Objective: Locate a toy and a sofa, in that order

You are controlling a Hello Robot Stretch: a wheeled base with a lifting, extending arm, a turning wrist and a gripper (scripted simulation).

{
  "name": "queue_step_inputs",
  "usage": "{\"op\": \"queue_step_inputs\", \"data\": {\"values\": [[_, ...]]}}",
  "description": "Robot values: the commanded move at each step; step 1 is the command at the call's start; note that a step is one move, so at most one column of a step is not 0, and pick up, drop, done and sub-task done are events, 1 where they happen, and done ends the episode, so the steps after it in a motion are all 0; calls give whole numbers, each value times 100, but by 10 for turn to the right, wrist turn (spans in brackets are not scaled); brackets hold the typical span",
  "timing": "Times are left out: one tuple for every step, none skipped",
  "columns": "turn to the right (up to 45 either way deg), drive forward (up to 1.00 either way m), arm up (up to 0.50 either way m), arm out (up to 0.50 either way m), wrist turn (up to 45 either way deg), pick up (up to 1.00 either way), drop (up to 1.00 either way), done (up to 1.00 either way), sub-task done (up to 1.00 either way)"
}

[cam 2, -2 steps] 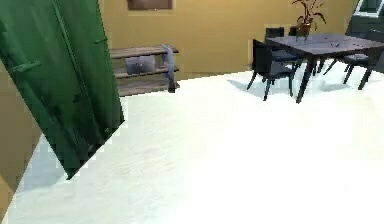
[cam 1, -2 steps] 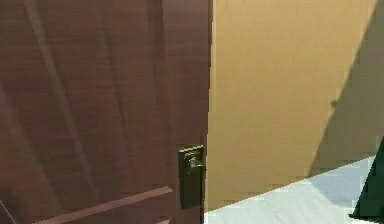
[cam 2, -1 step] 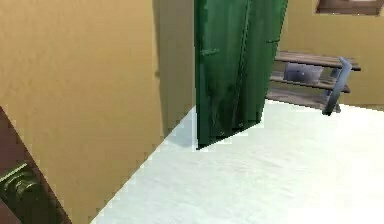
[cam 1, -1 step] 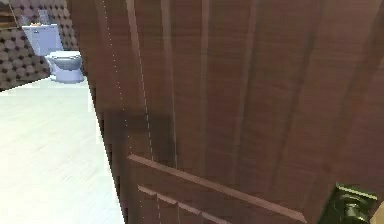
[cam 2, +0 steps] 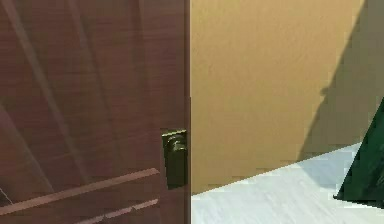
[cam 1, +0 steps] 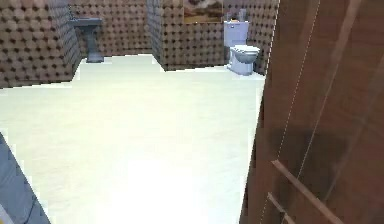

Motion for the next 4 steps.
{"op": "queue_step_inputs", "data": {"values": [[-90, 0, 0, 0, 0, 0, 0, 0, 0], [0, 90, 0, 0, 0, 0, 0, 0, 0], [450, 0, 0, 0, 0, 0, 0, 0, 0], [0, 30, 0, 0, 0, 0, 0, 0, 0]]}}
